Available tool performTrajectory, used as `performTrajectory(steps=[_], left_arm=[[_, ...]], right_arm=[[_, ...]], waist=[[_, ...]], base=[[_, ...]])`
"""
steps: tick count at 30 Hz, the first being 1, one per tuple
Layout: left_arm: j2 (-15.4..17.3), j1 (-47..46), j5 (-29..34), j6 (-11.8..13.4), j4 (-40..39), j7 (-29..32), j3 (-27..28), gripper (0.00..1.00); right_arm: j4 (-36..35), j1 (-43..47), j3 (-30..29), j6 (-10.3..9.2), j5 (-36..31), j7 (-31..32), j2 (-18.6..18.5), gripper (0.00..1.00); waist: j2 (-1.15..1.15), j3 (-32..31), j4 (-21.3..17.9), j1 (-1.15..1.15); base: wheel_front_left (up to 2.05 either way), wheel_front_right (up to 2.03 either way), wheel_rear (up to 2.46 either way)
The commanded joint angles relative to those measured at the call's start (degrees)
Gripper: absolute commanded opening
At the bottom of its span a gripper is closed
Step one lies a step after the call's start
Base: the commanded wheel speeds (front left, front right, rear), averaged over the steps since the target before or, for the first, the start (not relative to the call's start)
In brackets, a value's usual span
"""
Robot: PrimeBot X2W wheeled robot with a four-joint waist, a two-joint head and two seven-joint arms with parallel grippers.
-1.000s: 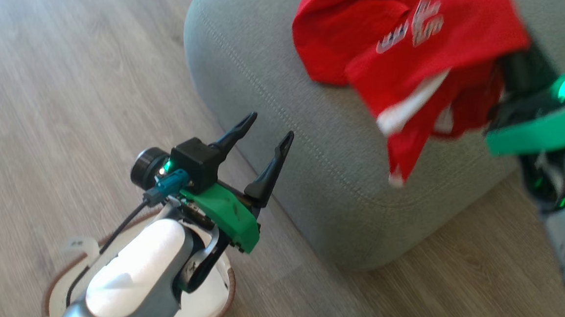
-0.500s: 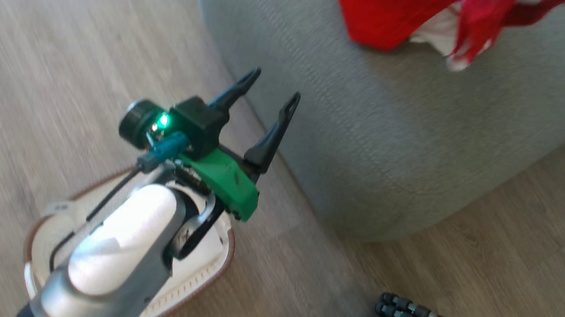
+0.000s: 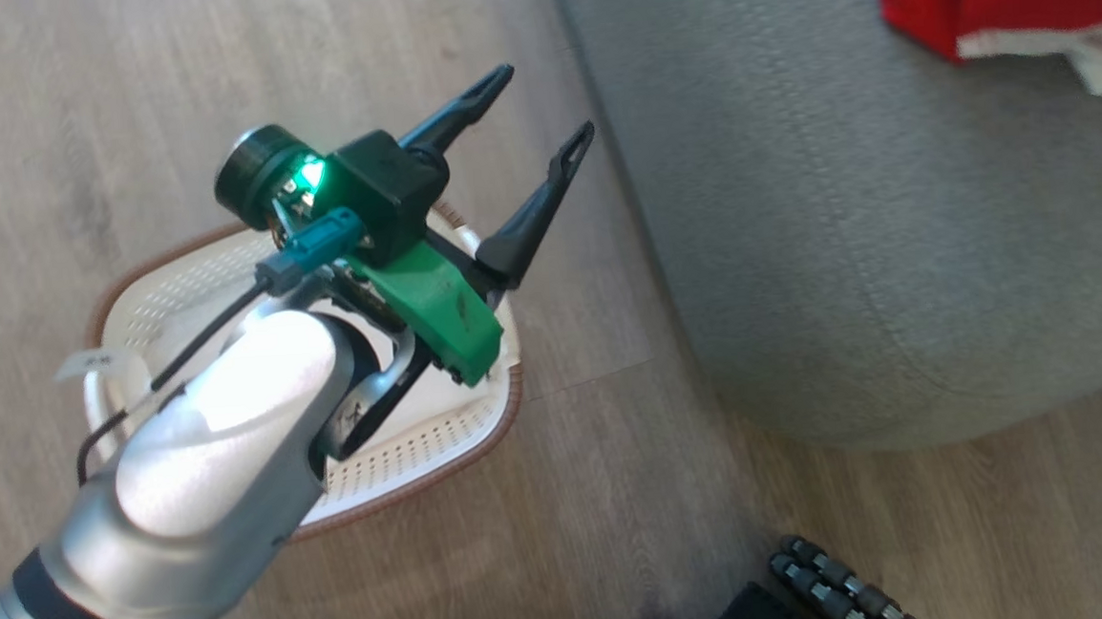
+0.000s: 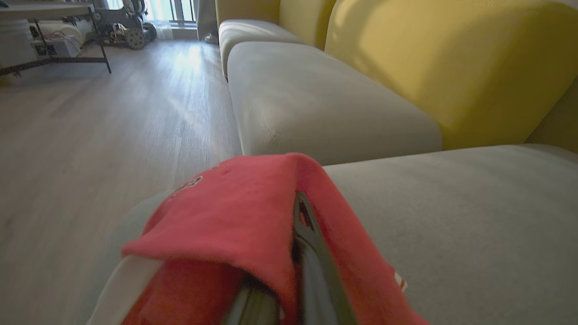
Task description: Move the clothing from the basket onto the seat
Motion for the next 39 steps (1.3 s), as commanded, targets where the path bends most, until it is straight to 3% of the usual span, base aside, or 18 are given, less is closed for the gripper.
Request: performTrajectory(steps=[1,6,8,9,10,19,28,33,39], left_arm=[[0.8,-2.9,0.7,-0.3,-1.3,-0.9,2.1,1.0],[0.2,-3.1,0.7,-0.5,-0.6,-1.8,1.8,1.0],[0.0,-3.0,0.6,-0.5,-0.2,-2.1,1.7,1.0],[0.0,-3.0,0.6,-0.5,-0.1,-2.2,1.7,1.0],[-0.1,-3.0,0.5,-0.5,0.1,-2.3,1.7,1.0],[-0.2,-1.8,-0.3,-0.2,1.2,-3.3,1.5,1.0],[0.3,2.6,-2.4,1.2,2.8,-5.4,2.1,1.0],[0.6,5.2,-3.5,2.3,3.0,-6.6,2.7,1.0],[1.0,8.9,-5.2,4.6,3.4,-8.9,4.4,1.0]], right_arm=[[1.3,-1.5,1.4,-0.01,-0.5,2.0,-1.3,0.0],[6.2,-1.7,5.8,-0.01,0.3,8.5,-1.1,0.02],[7.2,-1.3,8.0,-0.01,2.1,12.0,-0.9,0.43],[7.2,-1.1,9.2,-0.01,3.0,13.5,-1.0,0.8],[7.2,-0.9,10.1,-0.01,3.9,14.6,-1.3,1.0],[5.8,-0.3,16.2,-0.01,9.1,16.4,-4.4,1.0],[3.4,2.0,23.5,-0.01,12.7,25.6,-8.2,1.0],[-3.7,4.5,25.5,-0.01,14.0,21.5,-11.6,1.0],[-11.5,10.8,23.2,-0.01,16.0,13.6,-14.3,1.0]], waist=[[0.0,1.2,2.1,-0.02],[0.0,0.8,2.8,-0.02],[0.0,0.4,2.9,-0.02],[0.0,0.3,2.9,-0.02],[0.0,0.1,2.9,-0.02],[0.0,-3.4,1.4,-0.02],[0.0,-12.1,-0.2,-0.02],[0.0,-16.5,0.5,-0.02],[0.0,-22.2,2.9,-0.02]], base=[[0.0,0.0,0.0],[0.0,0.0,0.0],[0.0,0.0,0.0],[0.0,0.0,0.0],[0.0,0.0,0.0],[0.0,0.0,0.0],[0.0,0.0,0.0],[0.0,0.0,0.0],[0.0,0.0,0.0]])
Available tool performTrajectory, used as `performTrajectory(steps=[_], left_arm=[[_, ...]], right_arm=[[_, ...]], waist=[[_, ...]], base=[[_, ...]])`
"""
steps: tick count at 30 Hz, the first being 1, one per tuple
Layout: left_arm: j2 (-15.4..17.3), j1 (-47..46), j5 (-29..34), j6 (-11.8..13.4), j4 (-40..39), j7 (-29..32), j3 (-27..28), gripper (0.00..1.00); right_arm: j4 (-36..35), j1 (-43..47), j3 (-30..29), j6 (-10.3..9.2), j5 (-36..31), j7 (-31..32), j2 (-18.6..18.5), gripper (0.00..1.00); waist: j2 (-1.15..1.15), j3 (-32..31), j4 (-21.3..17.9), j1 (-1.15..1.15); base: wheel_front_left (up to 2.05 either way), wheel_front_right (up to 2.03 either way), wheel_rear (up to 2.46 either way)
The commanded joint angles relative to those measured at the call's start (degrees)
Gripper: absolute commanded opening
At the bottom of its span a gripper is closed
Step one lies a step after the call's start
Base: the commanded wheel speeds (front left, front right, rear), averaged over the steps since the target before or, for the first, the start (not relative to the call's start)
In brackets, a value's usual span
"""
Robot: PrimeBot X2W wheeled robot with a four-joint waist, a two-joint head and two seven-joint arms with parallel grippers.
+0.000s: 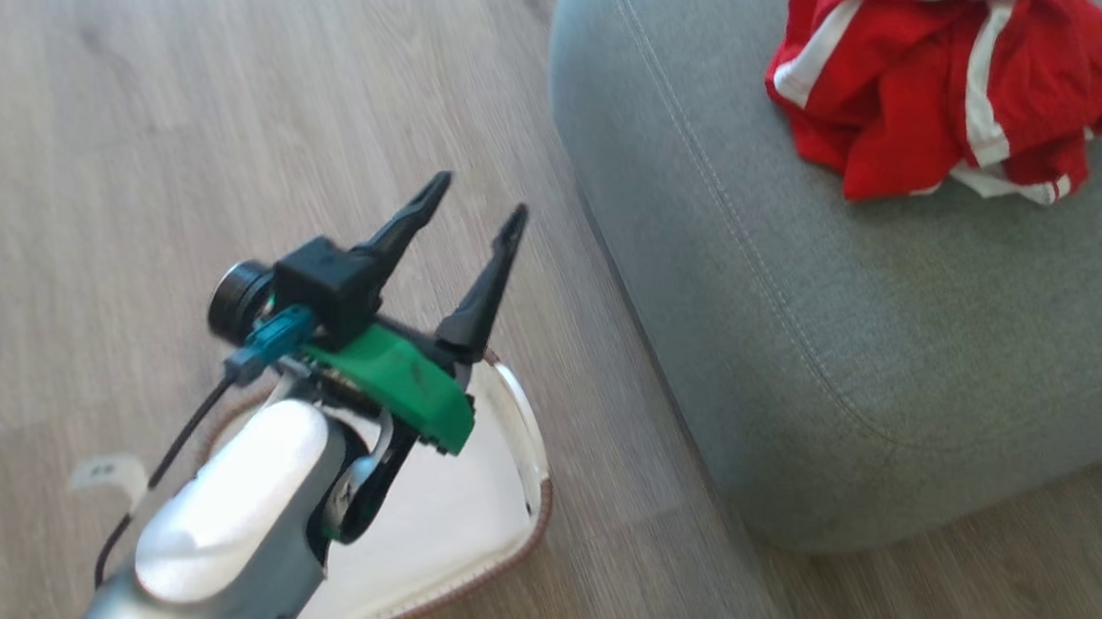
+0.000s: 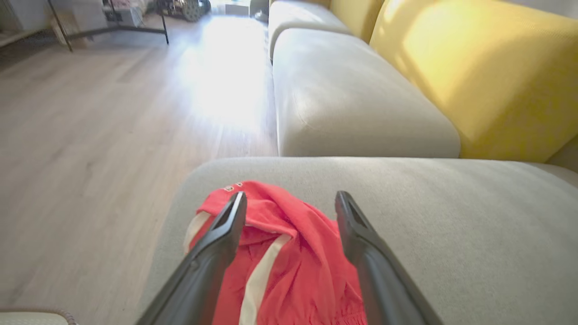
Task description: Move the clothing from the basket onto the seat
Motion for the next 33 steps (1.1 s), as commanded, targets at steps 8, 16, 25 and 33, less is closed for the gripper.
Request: performTrajectory(steps=[8,16,25,33], left_arm=[[2.8,4.0,-2.1,2.9,-1.1,-3.4,5.3,1.0],[4.9,10.5,-3.7,6.1,-2.0,-5.7,9.8,1.0],[5.5,16.8,-3.5,8.4,-2.6,-6.4,13.3,1.0],[2.8,22.7,-0.1,8.8,-4.0,-6.5,20.5,1.0]], right_arm=[[-8.6,13.6,-8.5,-0.02,-1.6,-11.0,-1.2,1.0],[-16.2,29.0,-19.9,-0.02,-8.5,-15.7,5.6,1.0],[-28.2,42.3,-27.5,-0.02,-16.5,-14.2,16.1,1.0],[-33.5,49.3,-29.9,-0.02,-19.7,-14.4,23.0,1.0]], waist=[[0.0,-7.7,5.5,0.0],[0.0,-11.5,9.2,0.0],[0.0,-13.3,12.3,0.0],[0.0,-13.2,14.5,0.0]], base=[[0.0,0.0,0.0],[0.0,0.0,0.0],[0.0,0.0,0.0],[0.0,0.0,0.0]])
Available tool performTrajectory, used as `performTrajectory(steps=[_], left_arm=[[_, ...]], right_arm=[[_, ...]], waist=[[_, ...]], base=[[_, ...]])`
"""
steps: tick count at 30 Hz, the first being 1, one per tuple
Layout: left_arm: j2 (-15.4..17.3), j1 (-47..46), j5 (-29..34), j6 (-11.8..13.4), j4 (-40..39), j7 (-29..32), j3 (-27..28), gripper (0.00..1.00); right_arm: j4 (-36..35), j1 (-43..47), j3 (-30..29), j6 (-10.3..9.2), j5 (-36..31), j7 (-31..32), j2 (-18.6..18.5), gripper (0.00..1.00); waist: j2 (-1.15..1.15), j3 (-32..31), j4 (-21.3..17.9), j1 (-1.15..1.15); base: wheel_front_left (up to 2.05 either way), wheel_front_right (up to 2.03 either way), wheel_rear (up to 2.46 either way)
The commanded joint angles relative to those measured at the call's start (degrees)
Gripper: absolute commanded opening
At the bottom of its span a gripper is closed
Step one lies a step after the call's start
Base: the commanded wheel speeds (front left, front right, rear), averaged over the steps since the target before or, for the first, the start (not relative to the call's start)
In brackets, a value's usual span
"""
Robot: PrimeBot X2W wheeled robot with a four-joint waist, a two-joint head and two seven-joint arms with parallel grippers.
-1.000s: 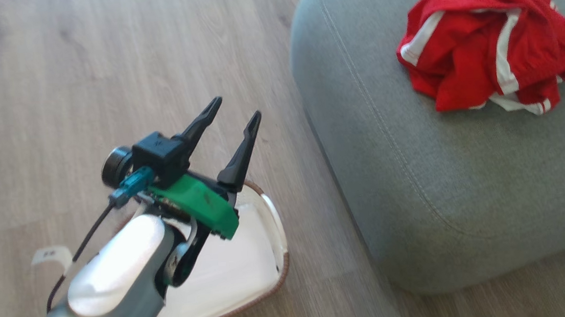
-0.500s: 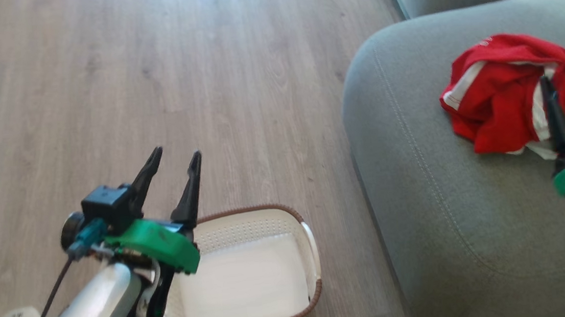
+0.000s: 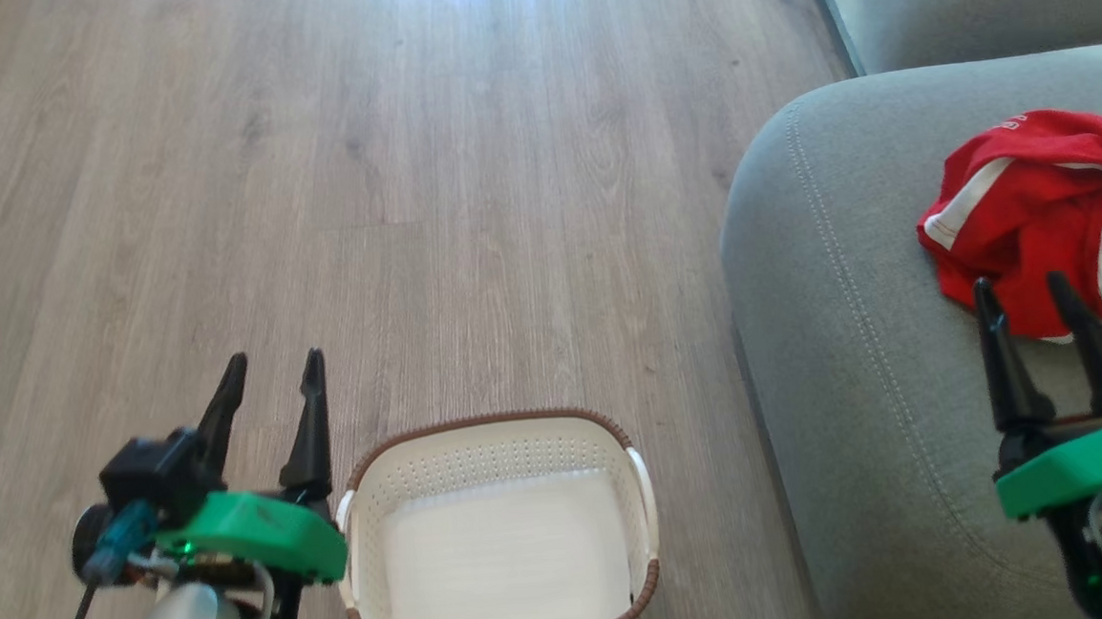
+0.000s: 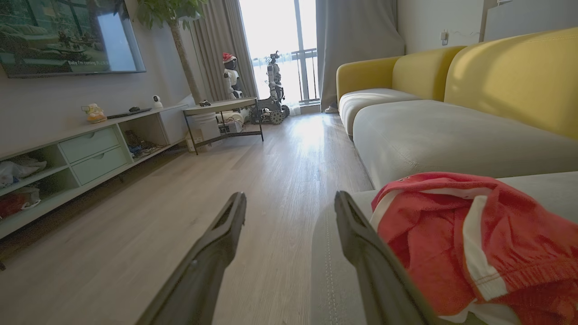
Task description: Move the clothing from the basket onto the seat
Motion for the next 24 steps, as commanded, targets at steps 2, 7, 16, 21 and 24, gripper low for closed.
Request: performTrajectory(steps=[2,7,16,21,24], left_arm=[[-0.2,0.2,2.5,0.4,-2.5,-0.7,5.4,1.0],[-3.6,4.8,6.6,-1.8,-3.8,-0.7,11.1,1.0],[-8.7,8.3,13.3,-7.0,-2.0,-0.7,16.7,1.0],[-9.9,8.6,15.5,-8.6,-1.4,-0.7,18.4,1.0],[-10.9,10.7,16.0,-9.3,0.6,0.0,16.4,0.0]], right_arm=[[-2.4,0.5,0.8,-0.01,-0.6,-1.2,0.2,1.0],[-2.4,2.6,2.6,-0.01,-0.4,-2.8,1.9,1.0],[-1.5,2.8,4.7,-0.01,-0.8,-3.9,3.0,1.0],[-1.3,2.7,4.9,-0.01,-0.9,-4.0,2.9,1.0],[0.4,4.1,3.9,0.01,-0.5,-3.3,3.5,0.0]], waist=[[0.0,0.1,0.5,0.0],[0.0,0.4,1.2,0.0],[0.0,0.5,1.3,0.0],[0.0,0.5,1.1,0.0],[0.0,0.6,0.9,0.0]], base=[[0.0,0.0,0.0],[0.0,0.0,0.0],[0.0,0.0,0.0],[0.0,0.0,0.0],[0.0,0.0,0.0]])
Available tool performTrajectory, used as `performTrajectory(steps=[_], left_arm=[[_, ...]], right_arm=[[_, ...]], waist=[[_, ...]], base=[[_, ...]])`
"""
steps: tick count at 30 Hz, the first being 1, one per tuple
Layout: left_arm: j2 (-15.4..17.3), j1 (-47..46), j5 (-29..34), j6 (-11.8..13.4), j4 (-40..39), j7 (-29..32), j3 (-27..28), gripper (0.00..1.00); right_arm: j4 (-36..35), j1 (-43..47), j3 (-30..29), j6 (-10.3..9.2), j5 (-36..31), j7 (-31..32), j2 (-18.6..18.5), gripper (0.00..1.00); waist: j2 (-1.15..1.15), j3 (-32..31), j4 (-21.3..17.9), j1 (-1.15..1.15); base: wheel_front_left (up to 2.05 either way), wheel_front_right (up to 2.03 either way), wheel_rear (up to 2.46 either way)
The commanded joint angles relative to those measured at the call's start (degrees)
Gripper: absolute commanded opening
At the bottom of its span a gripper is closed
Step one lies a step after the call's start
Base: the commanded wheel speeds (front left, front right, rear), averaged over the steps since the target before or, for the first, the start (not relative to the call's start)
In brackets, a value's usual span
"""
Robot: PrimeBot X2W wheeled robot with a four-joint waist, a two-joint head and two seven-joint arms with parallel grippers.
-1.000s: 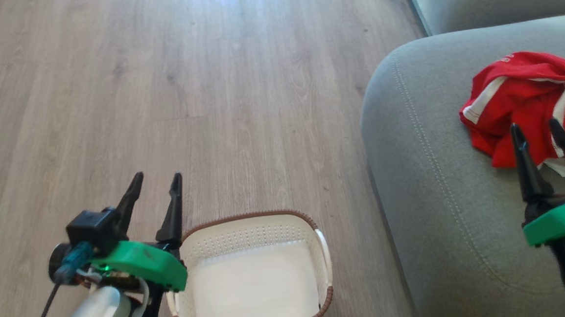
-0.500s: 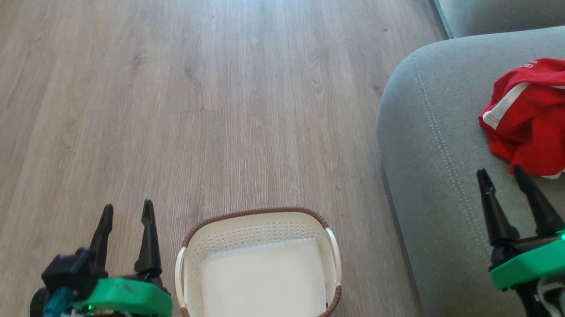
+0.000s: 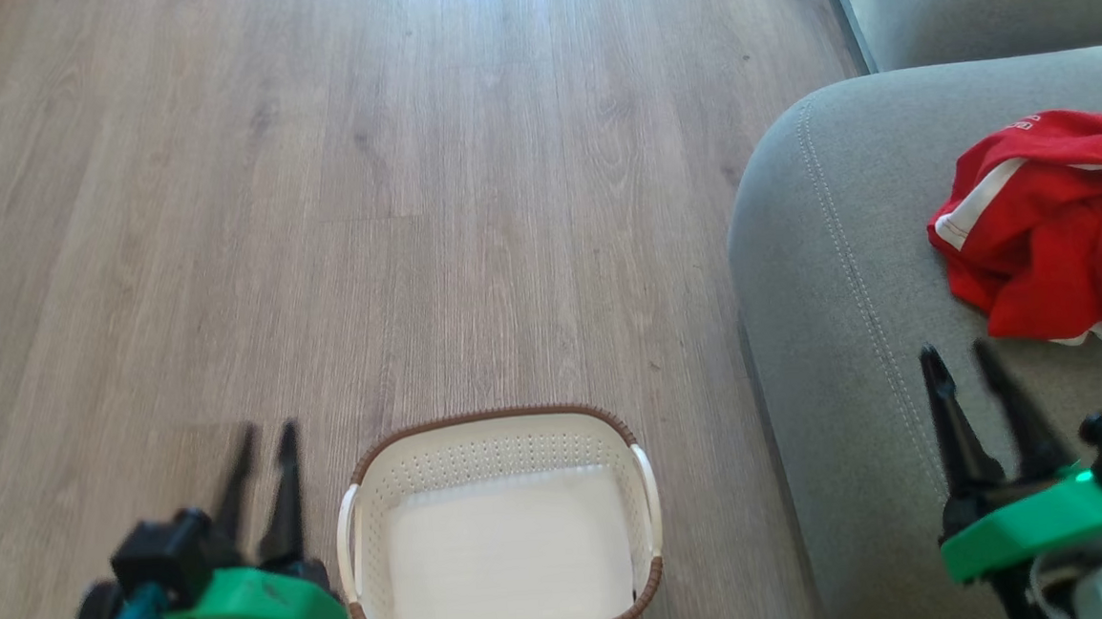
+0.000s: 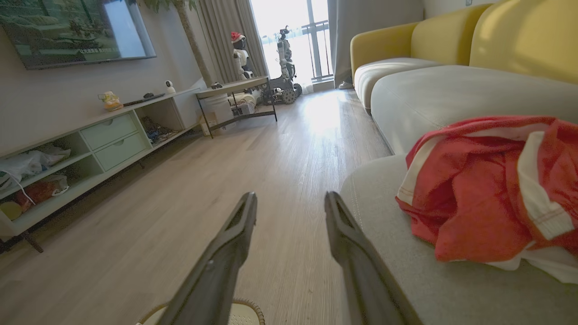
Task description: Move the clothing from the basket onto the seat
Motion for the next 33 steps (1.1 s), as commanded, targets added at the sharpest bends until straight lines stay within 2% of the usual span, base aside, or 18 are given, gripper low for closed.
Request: performTrajectory(steps=[1,3,33], left_arm=[[0.0,0.0,-0.1,0.0,0.0,0.0,0.0,0.0],[-0.5,0.5,-0.3,-0.1,1.5,0.1,-0.3,0.0],[-2.4,-1.6,-18.2,-3.2,3.0,5.0,4.6,0.0]], right_arm=[[0.0,0.0,0.0,0.0,0.1,0.0,0.0,0.0],[1.7,0.4,0.1,0.0,0.3,0.1,0.4,0.0],[3.0,-1.7,-1.7,-0.01,17.5,4.8,2.2,0.0]], waist=[[0.0,0.0,0.0,0.0],[0.0,0.0,0.0,0.0],[0.0,0.1,-0.5,0.0]], base=[[0.0,0.0,0.0],[0.0,0.0,0.0],[0.0,0.0,0.0]])
